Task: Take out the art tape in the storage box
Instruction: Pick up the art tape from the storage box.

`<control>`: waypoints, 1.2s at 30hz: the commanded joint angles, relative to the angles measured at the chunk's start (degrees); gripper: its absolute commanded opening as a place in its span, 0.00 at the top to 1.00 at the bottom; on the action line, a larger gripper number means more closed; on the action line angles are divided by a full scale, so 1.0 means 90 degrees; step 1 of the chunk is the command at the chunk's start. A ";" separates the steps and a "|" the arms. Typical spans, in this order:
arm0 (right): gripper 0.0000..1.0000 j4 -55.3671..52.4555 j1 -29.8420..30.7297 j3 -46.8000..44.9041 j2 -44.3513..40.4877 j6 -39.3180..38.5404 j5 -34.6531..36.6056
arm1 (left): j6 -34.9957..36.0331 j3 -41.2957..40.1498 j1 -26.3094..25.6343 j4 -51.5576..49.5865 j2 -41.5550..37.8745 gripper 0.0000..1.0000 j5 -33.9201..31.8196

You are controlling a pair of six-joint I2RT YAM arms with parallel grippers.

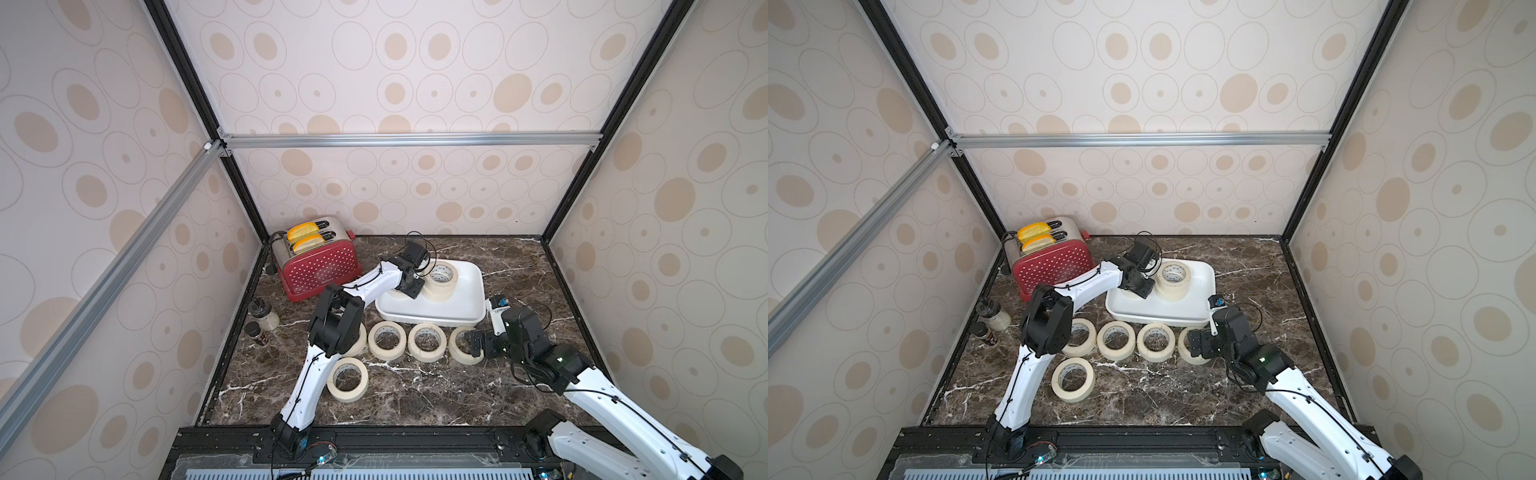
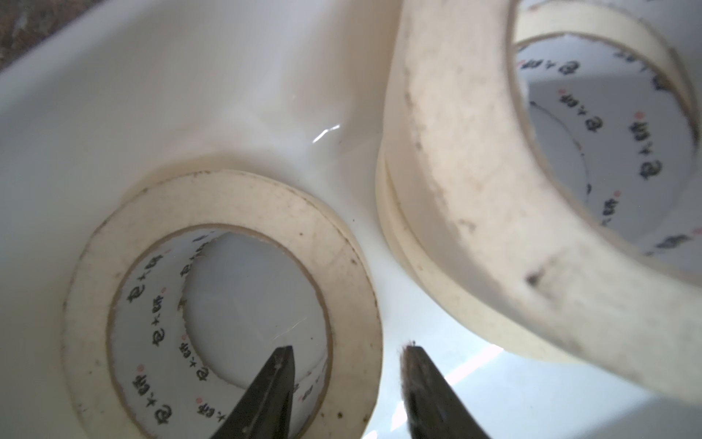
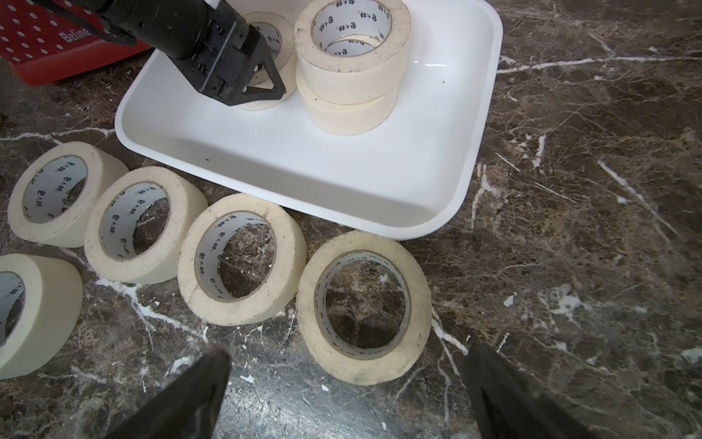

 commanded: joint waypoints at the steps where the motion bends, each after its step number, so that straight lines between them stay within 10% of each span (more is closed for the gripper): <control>1: 0.00 -0.0008 -0.0046 -0.0066 0.0020 0.0007 0.0063 | 0.0015 0.0145 0.0022 -0.0304 0.0259 0.53 0.0186; 15: 0.00 0.0091 -0.0053 -0.0076 0.0131 -0.0005 0.0043 | 0.0051 -0.0169 0.0027 -0.0350 -0.0104 0.76 0.0238; 36: 0.00 0.0097 -0.0056 -0.0052 0.0162 -0.0062 0.0059 | -0.0762 -0.1848 -0.0006 0.0609 -0.2184 0.83 0.0307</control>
